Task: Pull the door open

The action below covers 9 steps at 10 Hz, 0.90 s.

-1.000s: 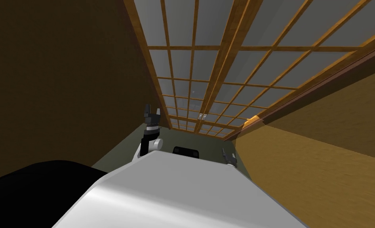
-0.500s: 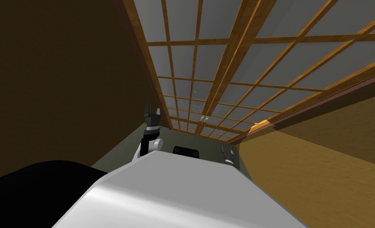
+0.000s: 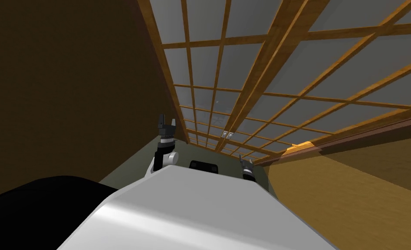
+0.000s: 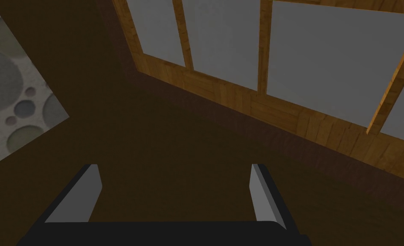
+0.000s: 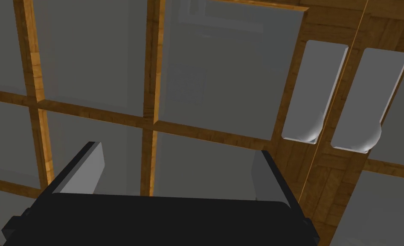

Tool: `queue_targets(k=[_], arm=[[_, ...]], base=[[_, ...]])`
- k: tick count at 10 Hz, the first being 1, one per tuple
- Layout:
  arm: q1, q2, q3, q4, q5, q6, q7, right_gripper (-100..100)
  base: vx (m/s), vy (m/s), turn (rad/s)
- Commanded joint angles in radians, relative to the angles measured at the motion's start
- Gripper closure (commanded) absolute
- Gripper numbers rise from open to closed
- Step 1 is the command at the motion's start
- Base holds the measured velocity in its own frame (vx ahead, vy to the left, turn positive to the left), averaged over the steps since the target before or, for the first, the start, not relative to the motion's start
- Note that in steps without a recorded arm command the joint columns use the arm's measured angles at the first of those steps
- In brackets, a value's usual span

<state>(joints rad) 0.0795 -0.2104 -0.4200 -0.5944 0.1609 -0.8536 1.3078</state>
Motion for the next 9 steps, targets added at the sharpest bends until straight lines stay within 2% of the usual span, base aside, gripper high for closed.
queue_targets(k=[1, 2, 8, 9], arm=[[-0.022, 0.011, 0.008, -0.011, -0.001, 0.001, 0.006, -100], [-0.043, 0.018, 0.015, -0.014, -0.001, -0.001, 0.009, -100], [-0.128, 0.047, 0.048, -0.033, 0.003, -0.009, 0.013, -100], [-0.114, 0.045, 0.046, -0.052, 0.003, 0.007, 0.010, -100]], base=[[0.189, 0.006, 0.115], [0.209, 0.009, 0.128], [0.193, 0.002, 0.114], [0.093, 0.000, 0.019]])
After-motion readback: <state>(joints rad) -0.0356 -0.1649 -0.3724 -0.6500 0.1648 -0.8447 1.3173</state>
